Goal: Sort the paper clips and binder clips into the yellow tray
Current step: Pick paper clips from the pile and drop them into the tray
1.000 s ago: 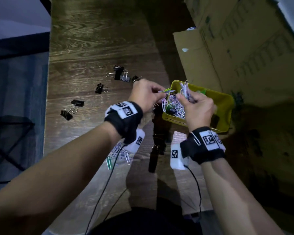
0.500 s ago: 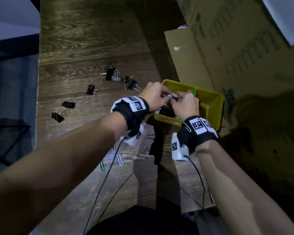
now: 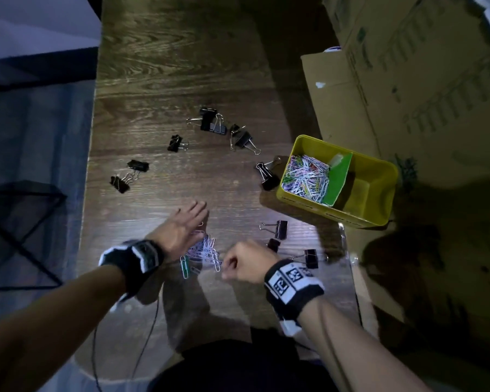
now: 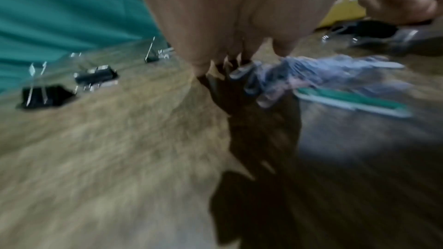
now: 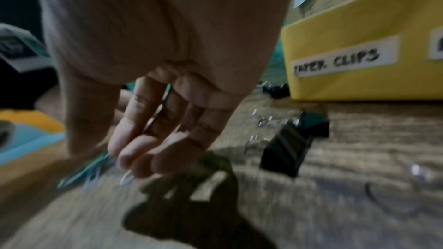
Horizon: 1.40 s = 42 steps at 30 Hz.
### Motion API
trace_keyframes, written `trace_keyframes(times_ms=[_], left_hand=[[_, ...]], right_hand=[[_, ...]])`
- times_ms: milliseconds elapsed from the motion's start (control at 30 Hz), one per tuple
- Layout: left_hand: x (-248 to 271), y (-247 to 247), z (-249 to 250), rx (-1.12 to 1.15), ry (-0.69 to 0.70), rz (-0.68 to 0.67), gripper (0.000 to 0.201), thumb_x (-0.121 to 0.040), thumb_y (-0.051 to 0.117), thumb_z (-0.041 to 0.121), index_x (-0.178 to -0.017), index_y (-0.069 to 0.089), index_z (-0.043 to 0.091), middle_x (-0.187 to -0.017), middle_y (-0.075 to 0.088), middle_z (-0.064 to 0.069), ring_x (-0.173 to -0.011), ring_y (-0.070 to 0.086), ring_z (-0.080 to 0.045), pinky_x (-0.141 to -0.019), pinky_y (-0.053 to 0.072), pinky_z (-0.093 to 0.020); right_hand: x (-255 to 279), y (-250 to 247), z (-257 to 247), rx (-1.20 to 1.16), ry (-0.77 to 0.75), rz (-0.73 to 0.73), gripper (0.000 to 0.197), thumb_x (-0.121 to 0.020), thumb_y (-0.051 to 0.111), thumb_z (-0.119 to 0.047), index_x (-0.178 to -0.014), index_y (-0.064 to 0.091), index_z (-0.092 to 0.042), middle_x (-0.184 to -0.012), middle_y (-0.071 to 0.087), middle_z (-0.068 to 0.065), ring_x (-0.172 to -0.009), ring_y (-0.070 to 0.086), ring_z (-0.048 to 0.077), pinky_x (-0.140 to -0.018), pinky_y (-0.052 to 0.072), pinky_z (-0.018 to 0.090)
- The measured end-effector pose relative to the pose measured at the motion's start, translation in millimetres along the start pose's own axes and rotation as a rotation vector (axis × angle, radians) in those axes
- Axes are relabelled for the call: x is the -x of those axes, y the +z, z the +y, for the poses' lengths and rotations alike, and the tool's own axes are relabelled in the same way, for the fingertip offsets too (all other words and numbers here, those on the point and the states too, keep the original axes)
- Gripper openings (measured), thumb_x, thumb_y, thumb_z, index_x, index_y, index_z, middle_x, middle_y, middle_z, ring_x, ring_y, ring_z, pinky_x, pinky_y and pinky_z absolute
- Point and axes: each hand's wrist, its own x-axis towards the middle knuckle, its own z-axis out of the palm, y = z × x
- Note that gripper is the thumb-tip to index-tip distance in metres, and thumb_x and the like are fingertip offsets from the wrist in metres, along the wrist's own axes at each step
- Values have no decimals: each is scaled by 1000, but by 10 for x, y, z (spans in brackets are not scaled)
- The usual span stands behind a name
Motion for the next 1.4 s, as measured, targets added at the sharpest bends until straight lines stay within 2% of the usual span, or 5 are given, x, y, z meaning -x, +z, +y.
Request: trace_keyframes(times_ms=[267,500,833,1167,1400], left_hand=[[693,497,-8,194,35,285,71,-82,51,40,-143,28,11,-146,36,-12,-133,37,-27,-103,39,-44],[802,458,130,140,-240,245,99,-58,71,33,-143,20,24,-125,39,-13,-99,45,-31,-86,47,-41],[559,278,283,201,-163,282,34,-68,66,-4,-101,69,5,-103,63,-14,-89,60,-33,-83,45,-35],[567,145,58,105,35,198,28,-80,50,32,-83,70,12,-73,71,-5,-63,67,-22,-55,54,-27],[484,14,-88,189,-84,193,20,-88,60,26,-104,70,19,-94,73,-3,-86,67,-21,-76,46,-24]], right_hand=[[-273,328,-147,53,135,112,10,-83,69,-31,-89,68,-23,-95,68,-1,-88,65,20,-78,52,28],[-331,505,-335,273,204,238,114,-60,80,-55,-144,16,-14,-131,29,11,-124,26,30,-98,40,41],[-454,607,-504,273,125,223,31,-88,54,-1,-119,56,0,-128,43,18,-111,51,35,-89,49,43],[-471,555,-503,316,94,189,22,-85,51,5,-105,60,1,-103,58,18,-94,62,34,-76,54,43],[-482,452,-473,-40,280,215,27,-93,52,-4,-115,66,-8,-106,66,19,-94,64,31,-82,51,30]])
